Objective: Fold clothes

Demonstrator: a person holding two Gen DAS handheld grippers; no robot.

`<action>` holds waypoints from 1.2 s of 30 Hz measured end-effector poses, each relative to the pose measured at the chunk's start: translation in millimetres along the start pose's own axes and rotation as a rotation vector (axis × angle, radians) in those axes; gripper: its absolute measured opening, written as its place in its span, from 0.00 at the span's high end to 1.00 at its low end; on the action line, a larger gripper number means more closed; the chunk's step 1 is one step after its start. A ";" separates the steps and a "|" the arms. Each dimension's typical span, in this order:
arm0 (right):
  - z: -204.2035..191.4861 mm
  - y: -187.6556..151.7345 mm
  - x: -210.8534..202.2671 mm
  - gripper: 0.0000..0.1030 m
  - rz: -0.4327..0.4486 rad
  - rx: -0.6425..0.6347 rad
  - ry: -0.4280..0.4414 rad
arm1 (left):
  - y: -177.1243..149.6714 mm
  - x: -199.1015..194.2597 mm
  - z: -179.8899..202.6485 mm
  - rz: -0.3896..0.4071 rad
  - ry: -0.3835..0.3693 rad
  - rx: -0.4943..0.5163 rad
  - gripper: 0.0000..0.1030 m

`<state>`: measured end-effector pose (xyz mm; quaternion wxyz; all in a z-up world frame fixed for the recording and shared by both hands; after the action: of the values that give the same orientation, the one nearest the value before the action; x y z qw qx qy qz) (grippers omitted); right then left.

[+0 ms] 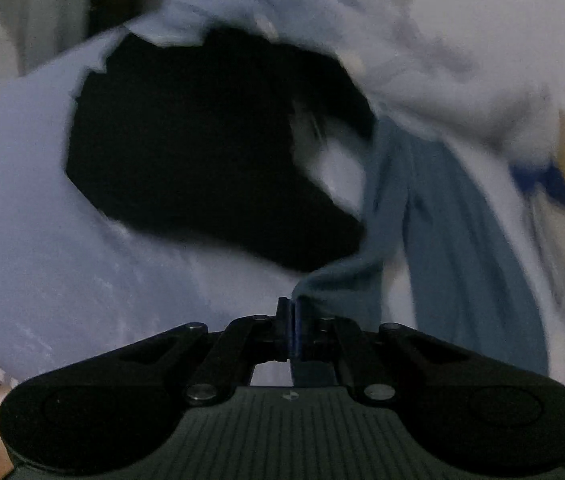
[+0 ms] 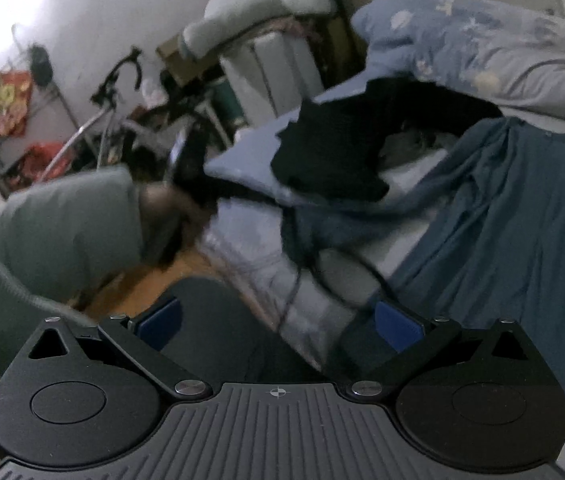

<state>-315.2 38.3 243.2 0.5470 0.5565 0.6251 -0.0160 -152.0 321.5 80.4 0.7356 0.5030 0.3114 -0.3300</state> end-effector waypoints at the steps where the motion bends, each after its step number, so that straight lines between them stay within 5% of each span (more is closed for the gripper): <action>1: -3.2 -3.1 -0.4 0.00 -0.013 -0.010 0.012 | 6.9 -8.1 -4.9 0.041 0.025 -0.027 0.98; 5: -15.8 -15.7 -2.3 0.00 -0.065 -0.050 0.058 | 28.1 -22.9 -27.3 0.108 0.084 -0.115 0.98; 11: -35.6 -33.9 -6.1 0.00 -0.140 -0.109 0.123 | 28.6 -9.4 -31.9 0.024 0.170 -0.061 0.96; 15: -42.3 -30.5 -9.5 0.00 -0.122 -0.111 0.090 | 20.6 -8.9 -45.2 -0.011 0.224 -0.101 0.72; 20: -32.2 -22.7 -4.5 0.00 -0.078 -0.090 0.050 | 3.5 -15.6 -72.2 -0.032 0.269 -0.144 0.30; 26: -16.2 -8.0 13.8 0.00 -0.033 -0.051 -0.031 | -14.0 -15.1 -93.3 -0.031 0.207 -0.163 0.27; 31: -2.4 4.8 30.3 0.00 0.004 -0.016 -0.102 | -21.8 -0.9 -73.2 0.031 0.156 -0.005 0.27; 36: 13.7 14.7 50.6 0.00 0.027 0.008 -0.159 | -23.8 33.0 -37.6 0.025 0.206 0.227 0.27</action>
<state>-284.5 69.6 210.9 0.5928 0.5641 0.5721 -0.0551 -156.4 344.9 30.3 0.6423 0.6179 0.3396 -0.3007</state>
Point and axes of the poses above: each gripper's, at about its wrist camera, not at the fingertips, and x roughly the way its jaws point, z to its right, y to its top, the point moved 4 cm from there along x, roughly the way its jaws point, and after that the axes turned 6 degrees about -z, right-handed, at the moved point
